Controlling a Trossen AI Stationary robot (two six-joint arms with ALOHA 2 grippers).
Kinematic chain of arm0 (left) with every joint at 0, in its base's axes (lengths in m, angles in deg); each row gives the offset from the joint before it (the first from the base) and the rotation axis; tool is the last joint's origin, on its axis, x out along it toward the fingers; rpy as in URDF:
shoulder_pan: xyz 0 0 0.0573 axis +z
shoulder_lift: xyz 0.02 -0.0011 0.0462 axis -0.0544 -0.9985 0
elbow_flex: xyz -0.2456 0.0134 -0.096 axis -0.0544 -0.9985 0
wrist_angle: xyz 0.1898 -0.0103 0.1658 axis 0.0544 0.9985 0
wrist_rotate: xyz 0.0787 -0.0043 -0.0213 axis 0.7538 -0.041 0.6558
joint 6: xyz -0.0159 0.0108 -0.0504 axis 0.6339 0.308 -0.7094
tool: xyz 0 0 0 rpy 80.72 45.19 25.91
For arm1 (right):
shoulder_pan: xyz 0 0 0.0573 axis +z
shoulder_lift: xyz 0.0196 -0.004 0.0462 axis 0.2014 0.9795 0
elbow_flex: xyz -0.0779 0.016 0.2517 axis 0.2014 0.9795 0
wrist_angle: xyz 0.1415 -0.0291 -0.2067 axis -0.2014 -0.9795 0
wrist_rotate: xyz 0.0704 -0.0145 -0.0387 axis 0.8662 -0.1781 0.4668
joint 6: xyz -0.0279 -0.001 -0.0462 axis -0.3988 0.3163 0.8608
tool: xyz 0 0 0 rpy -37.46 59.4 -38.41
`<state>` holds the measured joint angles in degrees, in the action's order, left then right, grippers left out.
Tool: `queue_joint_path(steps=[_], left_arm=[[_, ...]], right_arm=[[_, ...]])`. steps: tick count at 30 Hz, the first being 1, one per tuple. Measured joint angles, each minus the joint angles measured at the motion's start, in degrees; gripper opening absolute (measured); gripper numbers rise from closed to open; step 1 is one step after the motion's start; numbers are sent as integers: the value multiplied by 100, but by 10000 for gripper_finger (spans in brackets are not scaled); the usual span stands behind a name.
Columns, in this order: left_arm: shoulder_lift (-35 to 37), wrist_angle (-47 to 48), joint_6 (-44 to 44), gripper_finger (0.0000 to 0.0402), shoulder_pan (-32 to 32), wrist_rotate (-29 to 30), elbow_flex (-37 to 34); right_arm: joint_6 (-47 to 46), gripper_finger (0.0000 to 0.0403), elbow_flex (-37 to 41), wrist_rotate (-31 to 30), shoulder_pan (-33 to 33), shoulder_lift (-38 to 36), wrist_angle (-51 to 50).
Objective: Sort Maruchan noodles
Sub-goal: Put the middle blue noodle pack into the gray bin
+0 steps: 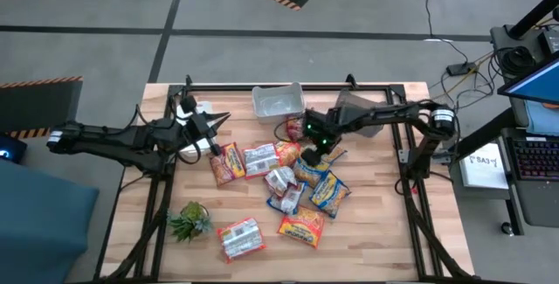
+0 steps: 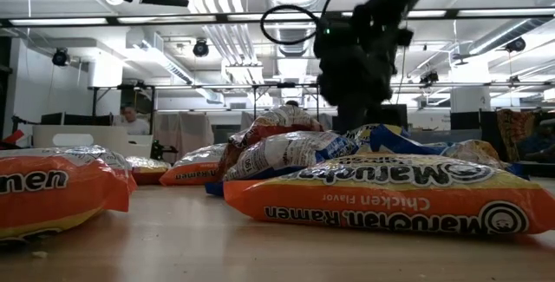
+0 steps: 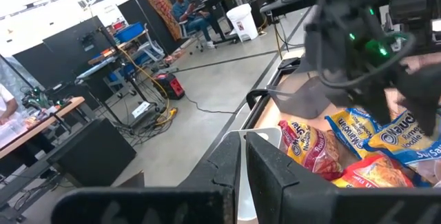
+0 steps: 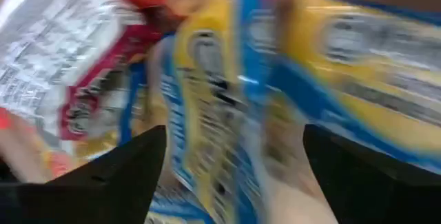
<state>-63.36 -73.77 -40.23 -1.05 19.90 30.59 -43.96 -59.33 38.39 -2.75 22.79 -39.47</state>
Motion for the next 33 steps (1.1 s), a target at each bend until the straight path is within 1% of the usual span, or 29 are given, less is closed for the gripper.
queue_joint_path(steps=[2,4,7,10,17,20,24,28,31,33], left_arm=[[0,0,-2,7,0,0,0],[0,0,-10,7,-1,0,0],[0,0,-26,7,0,0,0],[0,-7,-41,7,0,0,0],[0,-118,-44,7,0,0,0],[-2,-134,-44,7,-2,0,0],[0,-140,-44,7,0,0,0],[0,-156,-30,7,-1,0,0],[0,-246,-3,7,0,0,0],[0,-306,1,7,0,1,0]], right_arm=[[-249,333,265,367,127,119,781],[-413,319,436,390,238,178,1154],[-494,274,541,196,291,137,1278],[-507,207,588,66,303,22,1289],[-606,30,498,37,326,-22,1334],[-600,16,372,35,326,-126,1244],[-549,11,74,-97,326,-464,1210],[-348,10,-422,-527,301,-729,936],[-132,9,-862,-975,259,-801,670],[68,9,-1152,-1381,209,-798,546]])
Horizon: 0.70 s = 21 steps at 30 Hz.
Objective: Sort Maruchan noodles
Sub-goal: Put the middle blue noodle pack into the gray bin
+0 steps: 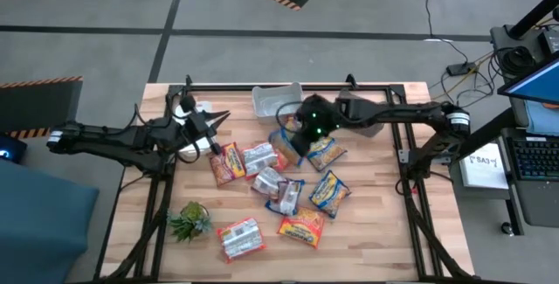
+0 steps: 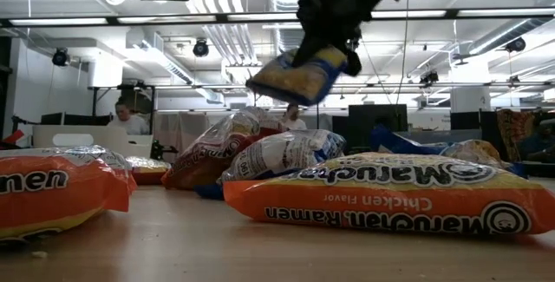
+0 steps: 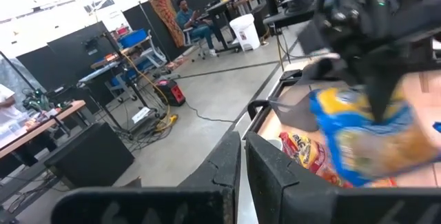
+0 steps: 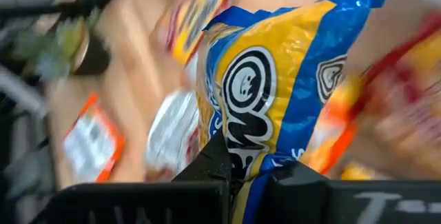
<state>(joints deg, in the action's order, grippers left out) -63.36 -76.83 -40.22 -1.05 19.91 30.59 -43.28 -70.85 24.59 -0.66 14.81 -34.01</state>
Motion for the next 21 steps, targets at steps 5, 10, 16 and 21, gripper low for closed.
queue_joint_path(steps=[5,10,16,21], left_arm=[[11,-222,92,7,0,1,0],[15,-291,143,7,-2,5,0],[15,-281,176,7,0,5,0],[15,-248,176,7,0,5,0]], right_arm=[[389,9,-803,-1264,-279,279,-245],[769,9,-1613,-2312,-844,814,-397],[743,9,-2508,-2490,-1551,1672,-1152],[905,9,-2858,-2261,-1719,2350,-1212]])
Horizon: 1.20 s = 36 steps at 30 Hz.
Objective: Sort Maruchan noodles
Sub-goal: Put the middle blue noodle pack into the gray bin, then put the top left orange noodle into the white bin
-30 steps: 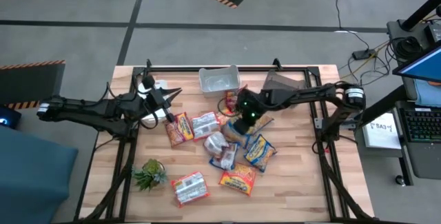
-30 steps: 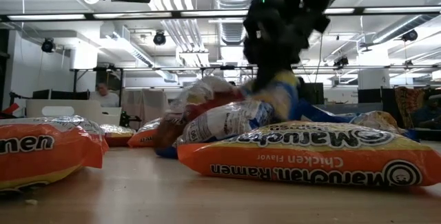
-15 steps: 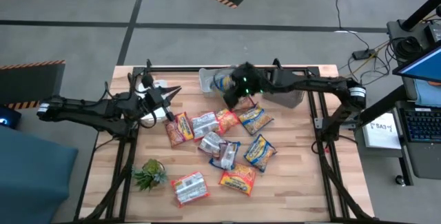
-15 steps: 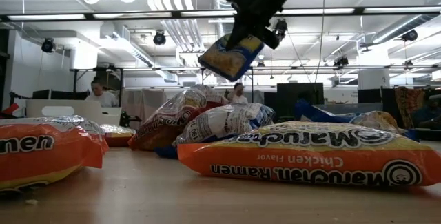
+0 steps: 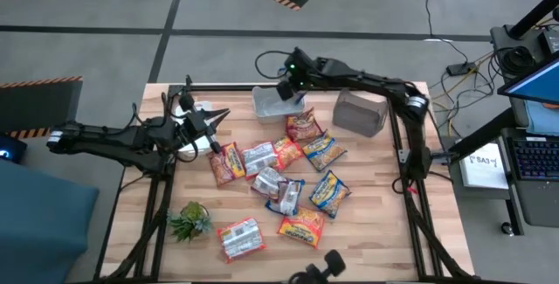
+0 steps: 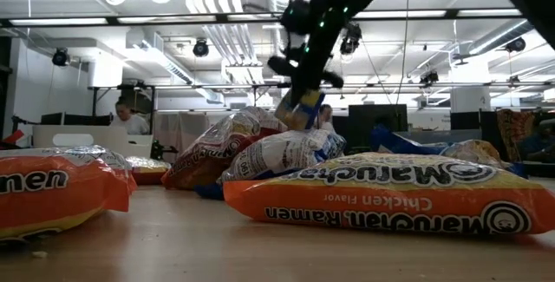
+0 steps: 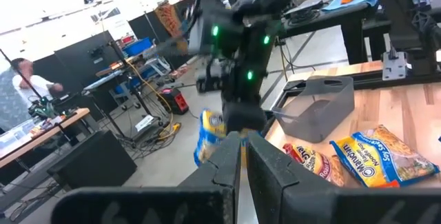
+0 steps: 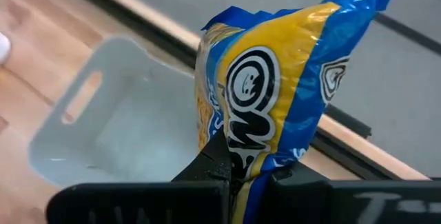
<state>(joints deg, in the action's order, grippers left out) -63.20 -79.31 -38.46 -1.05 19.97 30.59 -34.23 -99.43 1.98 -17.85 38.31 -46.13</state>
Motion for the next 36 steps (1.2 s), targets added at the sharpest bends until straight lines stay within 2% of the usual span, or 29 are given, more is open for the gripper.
queue_joint_path(steps=[3,6,12,16,19,21,23,27,33,36], left_arm=[[-1,4,-15,7,0,0,0],[-7,9,-33,7,0,0,0],[-13,55,-236,7,0,0,-29],[-72,194,-584,7,-2,-112,-49],[-225,266,-811,7,-2,-656,-64],[-401,247,-997,7,-3,-934,-66],[-620,245,-1200,12,-2,-964,-66],[-1189,305,-1584,39,4,-1134,-66],[-2129,263,-2360,126,17,-1701,-66],[-2623,252,-2516,179,33,-1705,-66]], right_arm=[[78,17,-199,459,-23,370,-176],[92,41,-555,410,-17,658,-624],[371,128,-1311,341,-28,947,-1435],[631,181,-1504,375,9,581,-2128],[792,206,-1270,363,165,56,-2463],[929,217,-883,378,370,-376,-2472],[1017,224,-336,383,633,-881,-2333],[929,233,1194,393,1245,-2037,-1266],[686,240,3501,447,2082,-3549,931],[512,239,4423,441,2325,-4180,1831]])
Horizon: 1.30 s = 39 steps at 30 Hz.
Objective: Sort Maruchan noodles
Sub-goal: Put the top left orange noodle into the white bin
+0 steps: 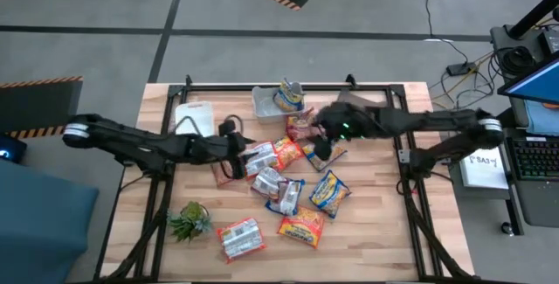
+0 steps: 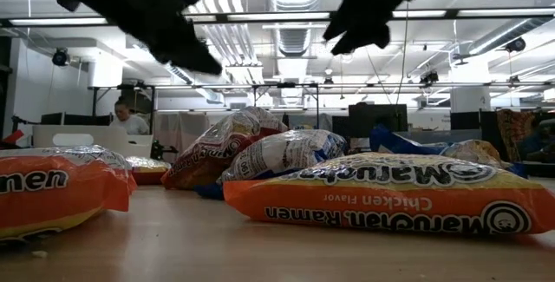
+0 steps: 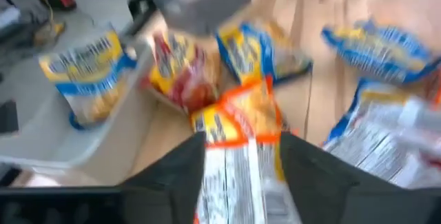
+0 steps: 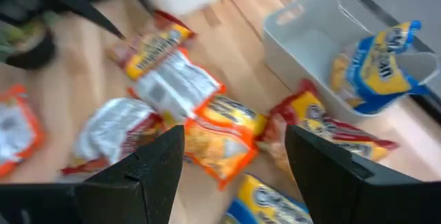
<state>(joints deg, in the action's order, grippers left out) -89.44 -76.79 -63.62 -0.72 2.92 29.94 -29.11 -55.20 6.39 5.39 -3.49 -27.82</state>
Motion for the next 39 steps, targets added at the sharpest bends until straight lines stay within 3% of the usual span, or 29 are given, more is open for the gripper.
queue_joint_path(steps=[5,8,11,17,21,24,25,30,39], left_arm=[[-865,-273,-25,237,179,-4,0],[-1380,-591,-23,246,420,-107,0],[-1851,-811,-105,243,742,-664,2],[-2590,-1049,-277,216,1040,-1115,29],[-2746,-1117,-172,134,946,-1108,80],[-2685,-1032,-70,33,918,-1110,143],[-2651,-967,-66,18,919,-1110,168],[-2119,-120,68,2,843,-1084,410],[54,2574,391,0,860,894,1243]], right_arm=[[-362,238,1209,-7,168,-816,1075],[-566,240,1774,-13,186,-1168,1532],[-774,239,2179,-4,200,-1420,1791],[-951,240,2656,2,328,-1653,2171],[-957,237,2726,0,403,-1667,2236],[-918,233,2726,0,431,-1661,2251],[-902,231,2726,1,445,-1661,2276],[-824,226,2726,137,452,-1676,2282],[-732,226,2726,138,500,-1668,2279]])
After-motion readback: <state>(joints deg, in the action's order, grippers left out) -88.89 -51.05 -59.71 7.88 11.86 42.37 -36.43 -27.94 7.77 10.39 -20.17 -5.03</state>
